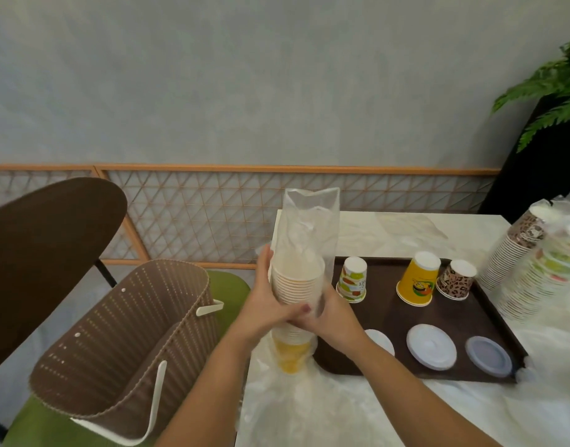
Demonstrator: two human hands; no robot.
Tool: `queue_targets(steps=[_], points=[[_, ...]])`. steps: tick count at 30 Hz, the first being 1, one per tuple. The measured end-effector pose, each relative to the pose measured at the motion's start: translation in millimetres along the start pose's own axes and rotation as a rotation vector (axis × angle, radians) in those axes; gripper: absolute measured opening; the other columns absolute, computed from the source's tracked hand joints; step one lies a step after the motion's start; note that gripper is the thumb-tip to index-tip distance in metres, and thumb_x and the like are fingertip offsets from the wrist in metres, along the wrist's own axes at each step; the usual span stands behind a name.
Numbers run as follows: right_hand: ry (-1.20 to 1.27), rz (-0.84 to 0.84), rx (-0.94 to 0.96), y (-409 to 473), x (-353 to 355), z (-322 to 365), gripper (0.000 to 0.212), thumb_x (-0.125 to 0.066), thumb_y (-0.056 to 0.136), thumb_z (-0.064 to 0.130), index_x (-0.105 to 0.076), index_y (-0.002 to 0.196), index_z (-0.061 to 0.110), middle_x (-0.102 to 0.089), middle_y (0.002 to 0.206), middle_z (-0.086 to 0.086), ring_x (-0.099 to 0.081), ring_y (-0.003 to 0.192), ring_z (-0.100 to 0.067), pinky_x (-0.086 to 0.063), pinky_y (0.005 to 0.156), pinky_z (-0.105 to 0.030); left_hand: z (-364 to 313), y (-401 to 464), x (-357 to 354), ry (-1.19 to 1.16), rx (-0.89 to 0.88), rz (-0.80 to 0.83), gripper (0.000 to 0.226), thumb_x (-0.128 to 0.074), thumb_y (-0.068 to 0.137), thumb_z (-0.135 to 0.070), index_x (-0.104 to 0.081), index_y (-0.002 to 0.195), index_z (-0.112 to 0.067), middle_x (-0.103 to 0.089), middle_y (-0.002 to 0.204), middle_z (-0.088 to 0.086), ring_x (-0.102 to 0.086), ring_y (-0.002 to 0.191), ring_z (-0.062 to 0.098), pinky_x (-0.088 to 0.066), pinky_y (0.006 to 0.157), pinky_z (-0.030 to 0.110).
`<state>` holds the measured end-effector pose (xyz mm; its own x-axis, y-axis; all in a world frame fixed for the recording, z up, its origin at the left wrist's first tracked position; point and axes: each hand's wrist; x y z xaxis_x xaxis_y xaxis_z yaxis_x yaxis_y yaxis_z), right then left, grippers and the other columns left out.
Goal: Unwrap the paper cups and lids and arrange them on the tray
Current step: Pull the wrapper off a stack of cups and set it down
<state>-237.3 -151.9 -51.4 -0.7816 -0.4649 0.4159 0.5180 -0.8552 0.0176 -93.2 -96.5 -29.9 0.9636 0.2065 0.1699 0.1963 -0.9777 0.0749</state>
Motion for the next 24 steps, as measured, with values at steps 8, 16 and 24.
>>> queue_targets(steps=[8,16,24], points=[[-0.136,0.197,0.026,1,7,-4,0.079,-0.082,0.069,0.031,-0.038,0.135,0.022,-0.055,0.129,0.008,-0.051,0.120,-0.009,-0.043,0.102,-0.031,-6,15,-8,0.125,-0.017,-0.331,0.075,-0.090,0.056,-0.025,-0.046,0.116,-0.031,-0.057,0.105,-0.022,-0.056,0.107,0.008,-0.045,0.083,0.018],[0.232,0.107,0.065,7,25,26,0.074,-0.079,0.074,0.030,-0.035,0.134,0.039,-0.050,0.128,0.023,-0.045,0.121,0.008,-0.040,0.099,-0.015,12,-3,-22,0.166,0.044,-0.266,0.090,-0.081,0.043,-0.058,-0.050,0.124,-0.033,-0.063,0.109,-0.020,-0.058,0.099,-0.009,-0.047,0.079,0.010],[0.184,-0.030,0.054,14,-4,13,0.082,-0.089,0.060,0.018,-0.041,0.126,0.030,-0.058,0.118,0.014,-0.054,0.109,0.001,-0.041,0.084,-0.009,29,-10,-25,0.189,0.051,-0.245,0.083,-0.084,0.049,-0.035,-0.049,0.124,-0.025,-0.058,0.105,-0.022,-0.052,0.092,-0.018,-0.040,0.070,-0.001]])
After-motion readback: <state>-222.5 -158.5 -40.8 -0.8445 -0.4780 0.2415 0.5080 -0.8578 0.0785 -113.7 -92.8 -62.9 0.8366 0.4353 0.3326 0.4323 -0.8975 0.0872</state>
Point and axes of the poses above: each hand's wrist, its own y-axis towards the middle knuckle, its own x-axis out of the back of the hand, z = x × y
